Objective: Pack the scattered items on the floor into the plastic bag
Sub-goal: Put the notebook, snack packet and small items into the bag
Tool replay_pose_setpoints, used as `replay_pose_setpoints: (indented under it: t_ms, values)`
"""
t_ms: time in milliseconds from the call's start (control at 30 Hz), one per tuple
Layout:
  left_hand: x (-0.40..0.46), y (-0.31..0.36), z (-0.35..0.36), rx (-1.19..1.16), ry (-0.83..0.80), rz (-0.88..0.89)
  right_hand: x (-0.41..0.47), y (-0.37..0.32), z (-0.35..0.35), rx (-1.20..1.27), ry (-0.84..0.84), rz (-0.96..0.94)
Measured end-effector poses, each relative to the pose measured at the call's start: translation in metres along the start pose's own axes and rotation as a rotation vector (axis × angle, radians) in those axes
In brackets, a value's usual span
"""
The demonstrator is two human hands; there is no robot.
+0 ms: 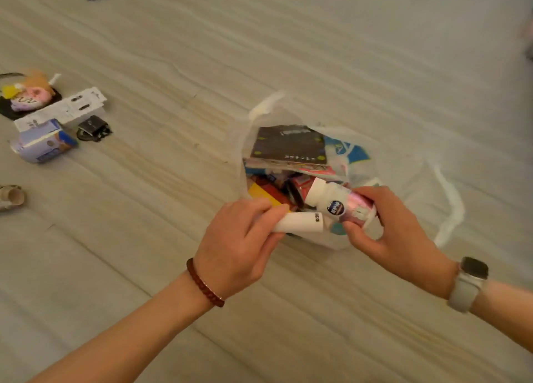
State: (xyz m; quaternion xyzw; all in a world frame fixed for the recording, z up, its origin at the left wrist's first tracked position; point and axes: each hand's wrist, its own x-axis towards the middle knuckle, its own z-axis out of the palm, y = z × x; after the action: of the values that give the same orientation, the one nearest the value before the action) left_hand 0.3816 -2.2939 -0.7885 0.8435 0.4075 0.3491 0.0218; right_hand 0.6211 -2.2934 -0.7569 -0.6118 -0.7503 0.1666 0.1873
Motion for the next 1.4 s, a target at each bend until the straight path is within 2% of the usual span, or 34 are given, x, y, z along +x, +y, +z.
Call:
replay_pose_setpoints:
  t_ms: [100,167,267,400,600,733,867,967,1033,1133,1233,1400]
  values:
    - [0.029,0.006,0.017,0.197,-0.119,0.086,0.008,0.018,-0.006,-0.246,-0.129,0.204]
    - [0.040,0.003,0.033,0.316,-0.205,0.090,0.014,0.020,-0.006,-0.201,-0.136,0.287]
    - [0.044,-0.009,0.052,0.400,-0.235,0.118,0.024,0.015,-0.007,-0.044,-0.025,0.346]
    - [0.040,-0.014,0.055,0.469,-0.166,0.126,0.036,0.010,-0.007,-0.094,0.040,0.331]
    - [-0.004,0.016,0.042,0.258,-0.079,0.196,0.015,0.018,0.002,-0.132,-0.051,0.270]
    - [0.006,0.021,0.035,0.317,-0.025,0.167,0.022,0.024,0.002,-0.266,-0.090,0.221]
    - [0.041,0.009,0.041,0.451,-0.159,0.064,0.031,0.029,0.010,-0.329,-0.129,0.295]
    - [0.060,-0.006,0.044,0.441,-0.286,0.036,0.036,0.035,0.005,-0.140,-0.028,0.501]
    - [0.064,-0.011,0.046,0.421,-0.345,0.029,0.044,0.038,-0.001,-0.067,0.050,0.551]
    - [0.056,-0.011,0.047,0.395,-0.441,0.017,0.052,0.034,-0.005,-0.037,0.088,0.517]
    - [0.047,-0.010,0.043,0.398,-0.539,-0.037,0.047,0.025,0.002,-0.020,0.041,0.393]
    - [0.053,-0.002,0.017,0.397,-0.617,-0.130,0.055,-0.005,0.003,-0.186,-0.163,0.258]
